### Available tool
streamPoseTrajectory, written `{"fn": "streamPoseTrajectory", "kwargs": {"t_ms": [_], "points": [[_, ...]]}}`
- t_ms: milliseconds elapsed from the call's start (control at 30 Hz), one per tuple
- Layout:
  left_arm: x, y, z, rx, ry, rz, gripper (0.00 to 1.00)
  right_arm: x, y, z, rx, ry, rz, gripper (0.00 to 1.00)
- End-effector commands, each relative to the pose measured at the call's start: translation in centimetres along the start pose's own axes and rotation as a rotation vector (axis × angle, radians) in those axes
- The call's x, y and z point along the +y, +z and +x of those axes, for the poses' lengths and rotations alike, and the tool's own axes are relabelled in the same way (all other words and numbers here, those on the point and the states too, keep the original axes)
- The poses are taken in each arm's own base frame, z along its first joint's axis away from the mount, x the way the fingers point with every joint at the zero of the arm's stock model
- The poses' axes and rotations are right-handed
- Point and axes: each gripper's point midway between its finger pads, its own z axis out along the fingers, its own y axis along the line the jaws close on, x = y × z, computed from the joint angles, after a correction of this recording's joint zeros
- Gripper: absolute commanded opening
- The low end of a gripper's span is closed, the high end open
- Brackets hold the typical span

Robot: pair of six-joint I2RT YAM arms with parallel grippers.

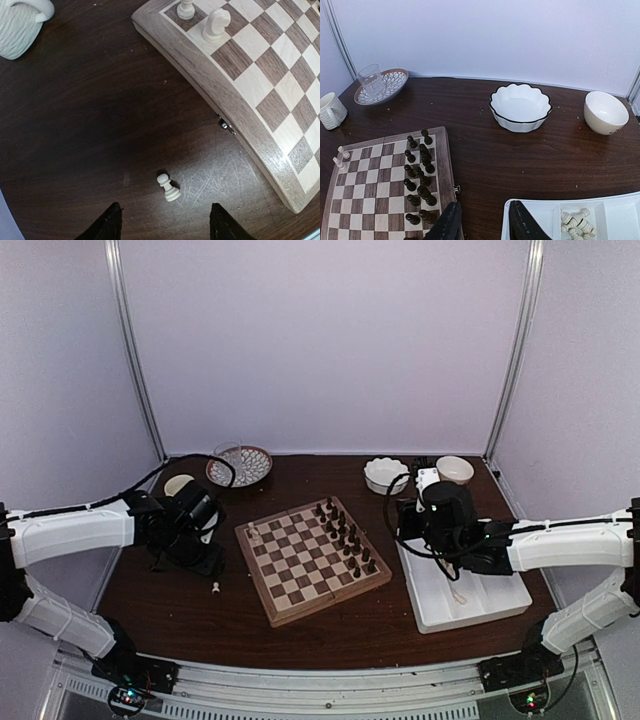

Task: Set up the chess pieces on the board
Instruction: Pick up the pawn from the center of the board.

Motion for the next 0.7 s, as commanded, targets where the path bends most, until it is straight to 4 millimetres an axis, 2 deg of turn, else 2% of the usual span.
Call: {"fn": "streamPoseTrajectory", "kwargs": {"t_ms": [0, 67, 200, 367, 667], "points": [[-1.9, 0.9, -1.0, -0.008, 0.004, 0.08, 0.61, -0.6, -0.4, 0.0, -0.004, 0.007, 0.008, 0.35], [-2.3, 1.9, -0.6, 0.025, -0.009, 0.085, 0.61, -0.7, -0.5, -0.2, -0.008, 0.008, 0.008, 0.35], [-0.8, 2.9, 0.6, 0.065, -0.084, -0.002, 0.64, -0.8, -0.6, -0.2, -0.009, 0.007, 0.01, 0.35], [-1.7, 3.7, 2.0, 0.073, -0.126, 0.061, 0.64, -0.6, -0.5, -0.1, -0.003, 0.007, 0.001, 0.35], [-1.8, 4.7, 2.2, 0.077, -0.104, 0.055, 0.64, -0.6, -0.4, -0.1, -0.002, 0.001, 0.006, 0.35]]}}
